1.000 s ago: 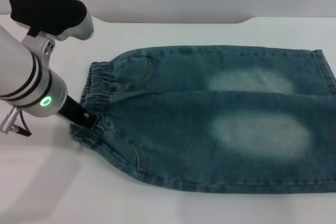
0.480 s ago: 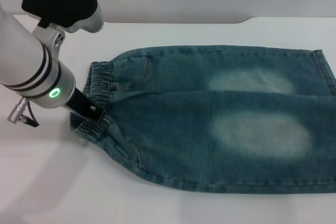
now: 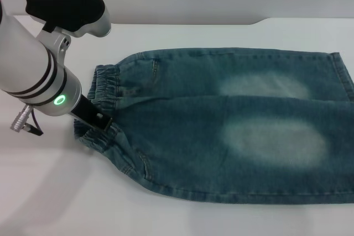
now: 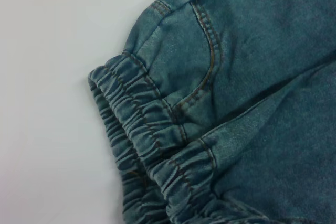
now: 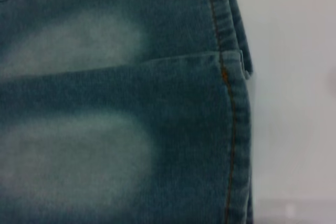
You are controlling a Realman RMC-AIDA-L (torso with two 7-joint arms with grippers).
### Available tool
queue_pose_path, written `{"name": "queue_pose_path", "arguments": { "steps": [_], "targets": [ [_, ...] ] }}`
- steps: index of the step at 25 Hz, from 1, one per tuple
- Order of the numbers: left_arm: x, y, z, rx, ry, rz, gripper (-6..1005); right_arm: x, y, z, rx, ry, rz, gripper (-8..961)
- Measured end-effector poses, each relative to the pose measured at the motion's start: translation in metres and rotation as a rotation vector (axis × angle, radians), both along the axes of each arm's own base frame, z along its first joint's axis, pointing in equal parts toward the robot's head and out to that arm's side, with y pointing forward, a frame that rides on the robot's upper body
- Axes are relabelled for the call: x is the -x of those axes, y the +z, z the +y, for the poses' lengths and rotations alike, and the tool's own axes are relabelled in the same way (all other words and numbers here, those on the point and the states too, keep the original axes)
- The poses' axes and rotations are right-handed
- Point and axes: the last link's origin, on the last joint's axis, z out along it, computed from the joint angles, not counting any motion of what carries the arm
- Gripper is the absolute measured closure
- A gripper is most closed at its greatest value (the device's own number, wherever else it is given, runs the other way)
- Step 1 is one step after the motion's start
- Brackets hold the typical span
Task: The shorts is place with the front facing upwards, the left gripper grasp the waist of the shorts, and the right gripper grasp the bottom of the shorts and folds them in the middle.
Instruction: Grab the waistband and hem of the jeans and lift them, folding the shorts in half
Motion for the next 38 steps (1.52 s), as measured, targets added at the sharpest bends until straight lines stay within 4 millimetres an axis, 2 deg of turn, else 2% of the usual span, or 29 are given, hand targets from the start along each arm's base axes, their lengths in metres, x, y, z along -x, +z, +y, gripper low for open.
{"name": "queue_pose_path", "arguments": {
  "steps": [19,31,38],
  "targets": [
    [0.002,-0.001,0.0,-0.001,0.004,-0.004,965,-0.013,-0.017,0.0,0.046,-0.031,0.049,166],
    [0.0,-0.003,0.001,0.0,-0.005,-0.009,965,-0.012,-0.019,0.004,0.049,-0.017,0.052,172],
    [0.0,-0.003,0.001,0.001,-0.004,-0.01,965,-0.018,-0.023,0.006,0.057,-0.024,0.064,176]
  ]
}}
